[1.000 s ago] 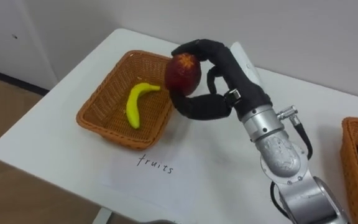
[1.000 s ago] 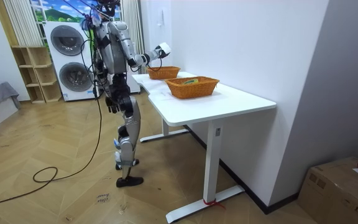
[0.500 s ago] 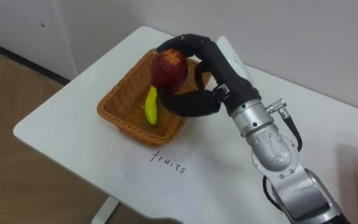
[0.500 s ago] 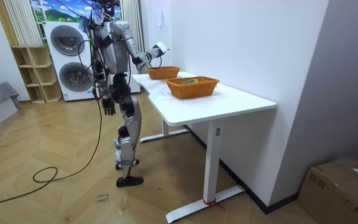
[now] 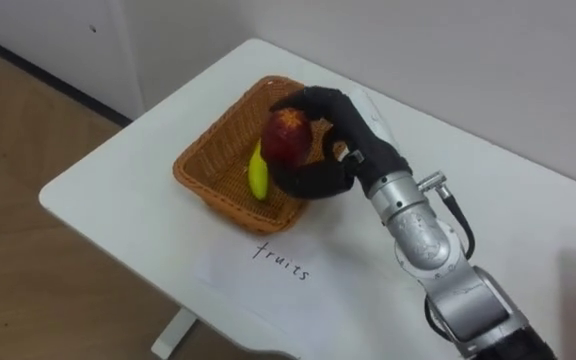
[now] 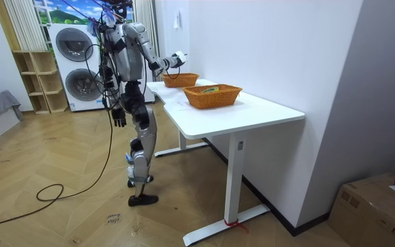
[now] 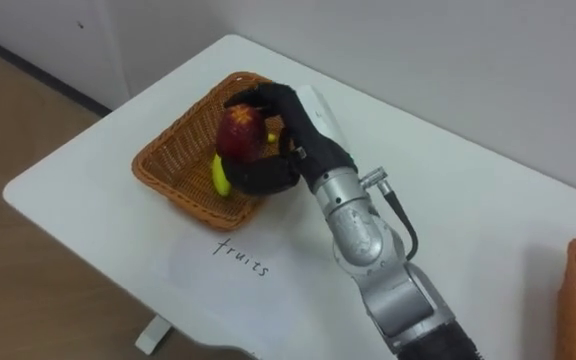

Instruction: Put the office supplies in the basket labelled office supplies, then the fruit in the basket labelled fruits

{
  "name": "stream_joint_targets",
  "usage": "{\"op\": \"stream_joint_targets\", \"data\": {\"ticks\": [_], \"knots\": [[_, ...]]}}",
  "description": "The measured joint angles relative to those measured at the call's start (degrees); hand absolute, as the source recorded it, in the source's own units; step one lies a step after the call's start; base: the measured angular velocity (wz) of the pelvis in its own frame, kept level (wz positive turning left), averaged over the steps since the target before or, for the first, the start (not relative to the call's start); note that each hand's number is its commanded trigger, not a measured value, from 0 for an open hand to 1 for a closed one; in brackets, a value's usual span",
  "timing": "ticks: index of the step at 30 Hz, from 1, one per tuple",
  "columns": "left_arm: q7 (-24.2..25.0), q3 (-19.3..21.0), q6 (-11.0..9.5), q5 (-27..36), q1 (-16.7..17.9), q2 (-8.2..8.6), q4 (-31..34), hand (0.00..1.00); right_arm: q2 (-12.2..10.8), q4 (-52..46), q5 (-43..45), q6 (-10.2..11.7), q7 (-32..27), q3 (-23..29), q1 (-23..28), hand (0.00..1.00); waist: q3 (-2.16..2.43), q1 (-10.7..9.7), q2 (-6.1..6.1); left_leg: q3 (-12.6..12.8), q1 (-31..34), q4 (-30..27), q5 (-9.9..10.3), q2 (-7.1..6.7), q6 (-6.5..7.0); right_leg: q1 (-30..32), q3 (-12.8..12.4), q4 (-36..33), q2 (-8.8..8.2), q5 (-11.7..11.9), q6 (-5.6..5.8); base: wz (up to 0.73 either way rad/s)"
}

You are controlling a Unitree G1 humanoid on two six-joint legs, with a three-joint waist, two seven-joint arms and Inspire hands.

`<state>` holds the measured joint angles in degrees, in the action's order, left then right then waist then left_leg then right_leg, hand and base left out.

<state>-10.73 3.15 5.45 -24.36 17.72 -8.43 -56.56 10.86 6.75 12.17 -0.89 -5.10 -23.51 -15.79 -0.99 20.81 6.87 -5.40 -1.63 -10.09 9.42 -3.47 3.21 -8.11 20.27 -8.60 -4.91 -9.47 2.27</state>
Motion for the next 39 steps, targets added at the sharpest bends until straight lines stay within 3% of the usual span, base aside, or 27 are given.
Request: {"op": "stream_joint_targets", "data": {"ticks": [2, 4, 5, 13, 17, 36, 39], "knots": [[0.19, 0.01, 0.53, 0.01, 0.19, -0.04, 0.38, 0.0, 0.0, 1.64, -0.32, -0.17, 0.01, -0.01, -1.25, 1.0, -0.04, -0.07, 0.26, -0.3, 0.05, -0.08, 0.0, -0.11, 0.02, -0.06, 0.14, 0.0, -0.06, 0.0, 0.0, 0.06], [0.41, 0.04, 0.63, 0.01, 0.42, -0.03, 1.15, 0.0, 0.13, 2.26, -0.31, -0.48, 0.01, 0.15, -2.08, 0.55, -0.04, -0.13, 0.33, -0.33, 0.01, -0.1, 0.01, -0.14, 0.03, -0.08, 0.11, -0.01, -0.09, 0.0, 0.0, 0.02], [0.56, 0.08, 0.65, 0.01, 0.65, -0.03, 1.74, 0.0, 0.13, 2.75, -0.31, -0.44, 0.0, 0.14, -2.5, 0.0, -0.04, -0.12, 0.34, -0.34, -0.01, -0.18, 0.01, -0.16, 0.03, -0.15, 0.12, -0.01, -0.1, 0.0, 0.0, 0.0], [1.78, 1.26, 0.88, -0.04, 0.73, 0.04, 1.87, 0.0, 0.58, 7.98, 1.5, -0.46, -0.01, 0.61, -3.18, 0.0, -0.11, -0.1, 0.4, -0.37, 0.34, -0.4, 0.06, -0.18, 0.05, -0.19, 0.24, -0.04, -0.13, -0.01, 0.02, 0.0], [2.87, 1.29, 1.75, -0.04, 0.76, 0.05, 1.87, 0.0, 0.59, 8.23, 1.66, -0.46, -0.01, 1.59, -3.18, 0.0, -0.13, -0.07, 0.36, -0.37, 0.49, -0.73, 0.05, -0.21, 0.05, -0.17, 0.3, -0.07, -0.14, -0.01, 0.02, 0.0], [2.99, 1.29, 1.68, -0.05, 0.7, 0.13, 1.83, 0.0, 0.58, 8.25, 1.67, -0.43, 0.05, 2.3, -3.18, 0.0, -0.11, -0.1, 0.07, -0.41, 0.96, -1.78, 0.06, -0.29, 0.04, -0.22, 0.32, -0.11, -0.19, -0.01, 0.01, 0.0], [3.02, 1.26, 1.54, -0.01, 0.6, 0.25, 1.76, 0.0, 0.59, 8.25, 1.15, -0.37, 0.03, 2.3, -3.18, 0.0, -0.28, -0.16, -0.25, -0.4, 0.91, -1.81, 0.05, -0.29, 0.04, -0.3, 0.28, -0.07, -0.18, -0.01, 0.01, 0.0]]}}
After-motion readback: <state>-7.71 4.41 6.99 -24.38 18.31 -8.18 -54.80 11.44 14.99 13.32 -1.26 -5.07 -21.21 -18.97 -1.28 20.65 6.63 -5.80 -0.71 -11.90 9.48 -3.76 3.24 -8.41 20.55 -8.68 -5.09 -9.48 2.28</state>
